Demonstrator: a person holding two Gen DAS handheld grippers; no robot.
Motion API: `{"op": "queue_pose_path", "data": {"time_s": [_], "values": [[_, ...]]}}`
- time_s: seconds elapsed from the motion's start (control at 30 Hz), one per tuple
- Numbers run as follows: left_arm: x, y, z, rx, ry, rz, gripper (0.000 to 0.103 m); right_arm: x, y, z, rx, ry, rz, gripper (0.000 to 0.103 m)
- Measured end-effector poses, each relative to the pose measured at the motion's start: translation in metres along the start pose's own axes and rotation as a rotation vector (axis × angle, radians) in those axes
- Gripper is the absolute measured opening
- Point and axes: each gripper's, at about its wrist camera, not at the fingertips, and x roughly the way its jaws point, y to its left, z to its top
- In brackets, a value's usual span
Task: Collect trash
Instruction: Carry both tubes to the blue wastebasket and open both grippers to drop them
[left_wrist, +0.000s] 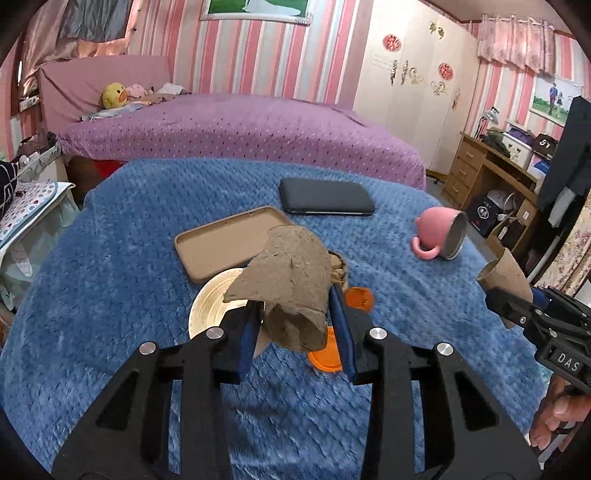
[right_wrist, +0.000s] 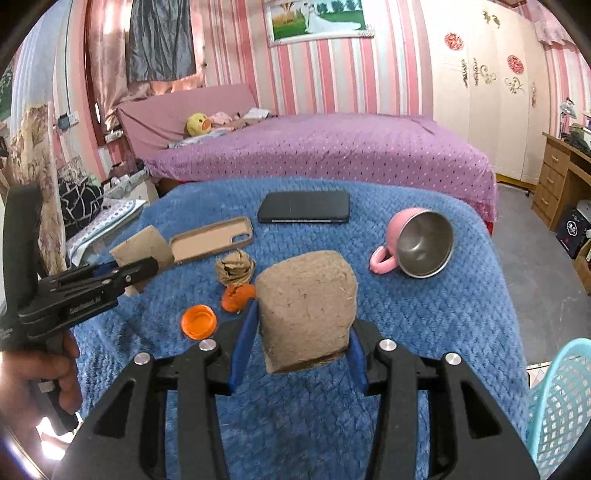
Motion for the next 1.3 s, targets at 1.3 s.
{"op": "queue_pose_path", "data": {"time_s": [1.3], "values": [[-0.015, -0.063, -0.003, 0.087, -0.029, -0.098, 0.035, -0.087, -0.059, 0.002, 0.106, -0.161, -0.182, 0.044]]}}
